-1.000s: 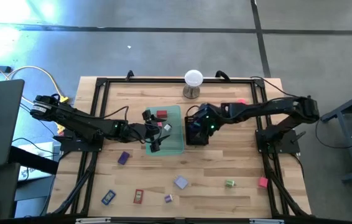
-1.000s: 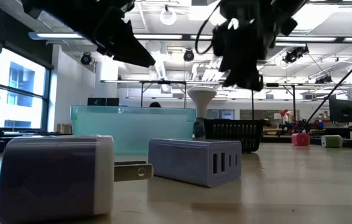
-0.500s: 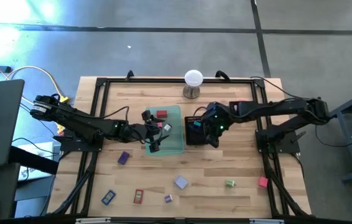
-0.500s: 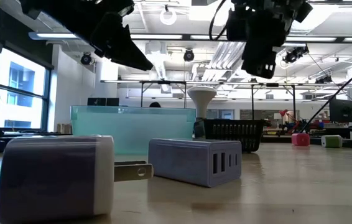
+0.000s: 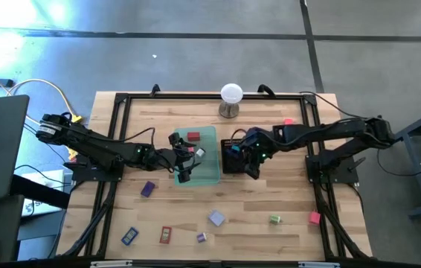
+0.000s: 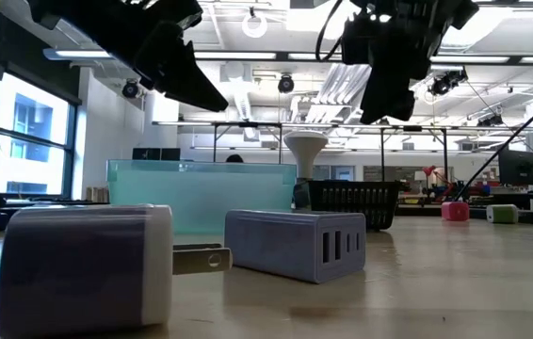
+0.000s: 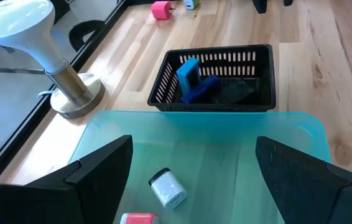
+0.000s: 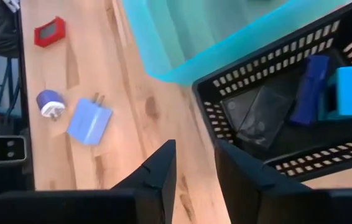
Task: Pick & Place Office items
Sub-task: Put the green charger adapter into the blue bin
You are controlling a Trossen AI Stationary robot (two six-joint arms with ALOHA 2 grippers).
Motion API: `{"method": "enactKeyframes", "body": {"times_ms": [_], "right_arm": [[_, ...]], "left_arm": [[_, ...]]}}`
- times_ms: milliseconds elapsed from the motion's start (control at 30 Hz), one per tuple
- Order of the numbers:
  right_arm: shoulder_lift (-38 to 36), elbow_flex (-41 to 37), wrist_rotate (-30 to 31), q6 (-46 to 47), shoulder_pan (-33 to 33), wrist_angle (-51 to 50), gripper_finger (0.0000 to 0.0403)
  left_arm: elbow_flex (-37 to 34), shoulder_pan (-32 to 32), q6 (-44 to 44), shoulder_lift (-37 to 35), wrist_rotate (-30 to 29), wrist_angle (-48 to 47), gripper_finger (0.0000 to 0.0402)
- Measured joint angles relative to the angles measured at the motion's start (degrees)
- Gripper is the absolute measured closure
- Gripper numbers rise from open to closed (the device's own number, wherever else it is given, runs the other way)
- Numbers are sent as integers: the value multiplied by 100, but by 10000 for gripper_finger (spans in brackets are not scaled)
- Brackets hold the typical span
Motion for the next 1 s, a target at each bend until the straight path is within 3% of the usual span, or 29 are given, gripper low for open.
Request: {"method": "enactKeyframes", "body": {"times_ms": [167, 400, 700, 767, 933, 1000], "right_arm": [[0, 0, -164, -108, -9, 42, 269], [0, 0, 663, -379, 59, 326, 224], [0, 0, 727, -685, 37, -440, 149], [-5, 2, 1093, -445, -20, -993, 143], [-24, 0, 2908, 12, -314, -2976, 139], [-24, 0, 3236, 208, -454, -3382, 140]], "left_arm": [[0, 1, -81, 0, 8, 1, 71], [0, 0, -90, 0, 10, 3, 71], [0, -1, -103, 0, 16, -56, 71], [0, -1, -103, 0, 17, -56, 71], [0, -1, -105, 0, 26, -57, 71], [0, -1, -103, 0, 28, -56, 71]]}}
